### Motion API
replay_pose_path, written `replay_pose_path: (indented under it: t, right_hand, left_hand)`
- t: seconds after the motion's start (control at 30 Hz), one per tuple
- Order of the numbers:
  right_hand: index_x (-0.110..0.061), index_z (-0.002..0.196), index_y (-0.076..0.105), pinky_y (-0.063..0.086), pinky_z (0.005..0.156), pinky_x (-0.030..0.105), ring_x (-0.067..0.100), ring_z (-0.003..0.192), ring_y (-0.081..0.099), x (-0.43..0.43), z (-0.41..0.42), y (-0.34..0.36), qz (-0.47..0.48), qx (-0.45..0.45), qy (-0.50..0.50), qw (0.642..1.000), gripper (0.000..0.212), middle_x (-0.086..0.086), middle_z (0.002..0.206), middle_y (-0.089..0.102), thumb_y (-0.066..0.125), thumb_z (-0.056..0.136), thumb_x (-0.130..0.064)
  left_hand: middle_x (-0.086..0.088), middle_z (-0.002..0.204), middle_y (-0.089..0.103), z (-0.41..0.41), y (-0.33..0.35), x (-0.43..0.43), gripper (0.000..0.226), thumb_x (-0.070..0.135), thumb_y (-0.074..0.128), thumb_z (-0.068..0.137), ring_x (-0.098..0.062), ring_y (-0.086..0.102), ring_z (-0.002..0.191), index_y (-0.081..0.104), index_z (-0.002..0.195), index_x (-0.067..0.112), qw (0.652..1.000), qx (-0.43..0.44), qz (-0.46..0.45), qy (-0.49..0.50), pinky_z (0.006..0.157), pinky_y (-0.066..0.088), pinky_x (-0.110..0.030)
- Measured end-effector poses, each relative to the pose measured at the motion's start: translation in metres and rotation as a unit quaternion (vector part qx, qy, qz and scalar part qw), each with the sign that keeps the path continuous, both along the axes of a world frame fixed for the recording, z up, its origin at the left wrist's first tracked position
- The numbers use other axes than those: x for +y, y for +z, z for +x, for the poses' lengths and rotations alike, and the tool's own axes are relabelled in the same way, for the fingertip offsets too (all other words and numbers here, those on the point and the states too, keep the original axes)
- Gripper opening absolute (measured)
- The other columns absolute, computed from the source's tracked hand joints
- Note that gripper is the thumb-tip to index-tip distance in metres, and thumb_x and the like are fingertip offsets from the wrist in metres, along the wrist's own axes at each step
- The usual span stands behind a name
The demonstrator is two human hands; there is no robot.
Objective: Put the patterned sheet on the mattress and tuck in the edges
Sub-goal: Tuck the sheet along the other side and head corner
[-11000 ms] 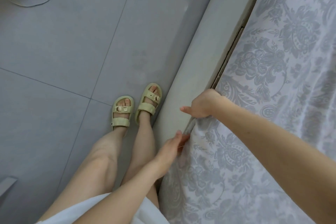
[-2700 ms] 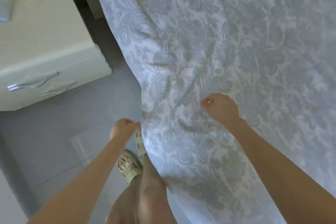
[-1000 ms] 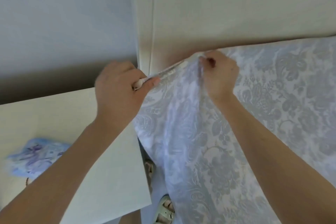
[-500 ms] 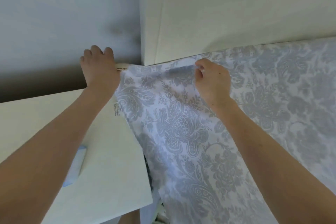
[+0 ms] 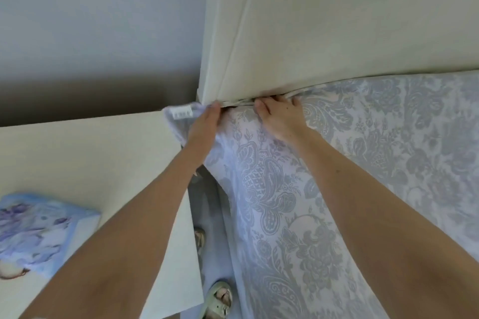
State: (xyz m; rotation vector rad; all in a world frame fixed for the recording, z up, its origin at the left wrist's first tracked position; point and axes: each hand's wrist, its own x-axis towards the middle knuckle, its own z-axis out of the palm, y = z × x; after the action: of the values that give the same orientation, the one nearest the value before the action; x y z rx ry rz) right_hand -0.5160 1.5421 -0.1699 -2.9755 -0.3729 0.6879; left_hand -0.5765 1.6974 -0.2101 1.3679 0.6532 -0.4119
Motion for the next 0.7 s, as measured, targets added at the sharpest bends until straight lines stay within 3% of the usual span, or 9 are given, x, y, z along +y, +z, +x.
replay_pose_path:
  t: [0.07,0.17,0.23,0.3,0.33,0.47,0.57,0.63,0.7]
  right_hand:
    - [-0.016,0.102,0.067,0.03,0.107,0.044,0.026,0.099,0.059,0.003,-0.002,0.003,0.052,-0.06,-0.036,0.996,0.038,0.005,0.098,0.069,0.032,0.1,-0.028]
    - [-0.009,0.073,0.064,0.051,0.08,0.047,0.02,0.055,0.044,-0.004,-0.022,0.006,0.108,-0.303,-0.07,0.944,0.031,-0.002,0.06,0.053,0.037,0.087,-0.016]
    - [-0.009,0.099,0.067,0.045,0.089,0.049,0.026,0.082,0.06,-0.008,-0.031,0.003,0.052,-0.251,-0.086,0.963,0.039,0.004,0.088,0.067,0.032,0.09,-0.026]
    - [-0.017,0.138,0.045,0.016,0.112,0.054,0.023,0.137,0.032,-0.014,-0.026,-0.004,-0.017,-0.069,-0.073,0.995,0.049,0.003,0.144,0.044,0.024,0.098,-0.037]
    - [-0.022,0.141,0.04,0.006,0.114,0.056,0.019,0.143,0.019,-0.016,-0.018,-0.005,-0.009,-0.016,-0.068,0.998,0.048,-0.001,0.15,0.034,0.022,0.099,-0.039]
    - [-0.025,0.123,0.058,0.013,0.113,0.054,0.018,0.132,0.038,-0.017,-0.003,0.012,0.044,-0.019,-0.08,0.996,0.039,-0.004,0.133,0.053,0.031,0.098,-0.037]
    - [-0.015,0.108,0.068,0.034,0.105,0.047,0.022,0.1,0.063,-0.015,-0.028,0.028,0.122,-0.178,-0.118,0.969,0.032,0.0,0.101,0.07,0.042,0.093,-0.029]
    - [-0.01,0.098,0.071,0.049,0.084,0.043,0.026,0.081,0.067,-0.015,-0.058,0.031,0.133,-0.275,-0.134,0.943,0.027,0.003,0.088,0.072,0.05,0.087,-0.022]
    - [-0.009,0.103,0.069,0.051,0.076,0.039,0.026,0.086,0.067,-0.018,-0.095,0.031,0.116,-0.273,-0.155,0.942,0.032,0.004,0.098,0.072,0.055,0.085,-0.032]
  left_hand:
    - [-0.002,0.1,0.066,0.019,-0.005,-0.006,0.035,0.029,0.039,0.1,-0.019,0.058,0.097,0.062,0.115,0.007,0.991,0.08,-0.096,0.052,0.1,0.043,-0.03]
    - [-0.005,0.094,0.059,0.035,-0.003,-0.013,0.038,0.033,0.038,0.1,-0.02,0.053,0.093,0.056,0.123,0.008,0.987,0.147,-0.063,0.008,0.088,0.041,-0.026]
    - [-0.004,0.091,0.057,0.04,-0.005,-0.014,0.035,0.031,0.036,0.101,-0.018,0.052,0.085,0.055,0.121,0.009,0.985,0.169,-0.031,0.01,0.08,0.041,-0.025]
    - [-0.006,0.098,0.059,0.034,-0.004,-0.011,0.035,0.027,0.036,0.1,-0.02,0.051,0.083,0.053,0.123,0.009,0.985,0.16,0.07,0.007,0.073,0.04,-0.027]
    - [-0.008,0.103,0.06,0.025,-0.001,-0.01,0.034,0.025,0.036,0.098,-0.024,0.053,0.087,0.053,0.123,0.008,0.981,0.134,0.137,0.012,0.072,0.04,-0.03]
    - [-0.004,0.095,0.054,-0.037,0.023,-0.015,0.02,0.024,0.04,0.096,-0.019,0.05,0.087,0.053,0.107,0.012,0.973,0.007,0.225,0.044,0.075,0.039,-0.031]
    - [0.0,0.097,0.052,-0.083,0.019,-0.025,0.024,0.031,0.044,0.096,-0.017,0.048,0.089,0.052,0.109,0.012,0.971,0.023,0.237,-0.028,0.076,0.037,-0.029]
    - [-0.002,0.096,0.055,-0.112,0.006,-0.038,0.038,0.041,0.046,0.095,-0.02,0.052,0.089,0.054,0.11,0.007,0.979,0.077,0.161,-0.095,0.076,0.04,-0.03]
    - [-0.01,0.103,0.059,-0.135,0.002,-0.052,0.038,0.046,0.049,0.092,-0.023,0.057,0.096,0.058,0.111,0.014,0.983,0.123,0.003,-0.135,0.09,0.046,-0.034]
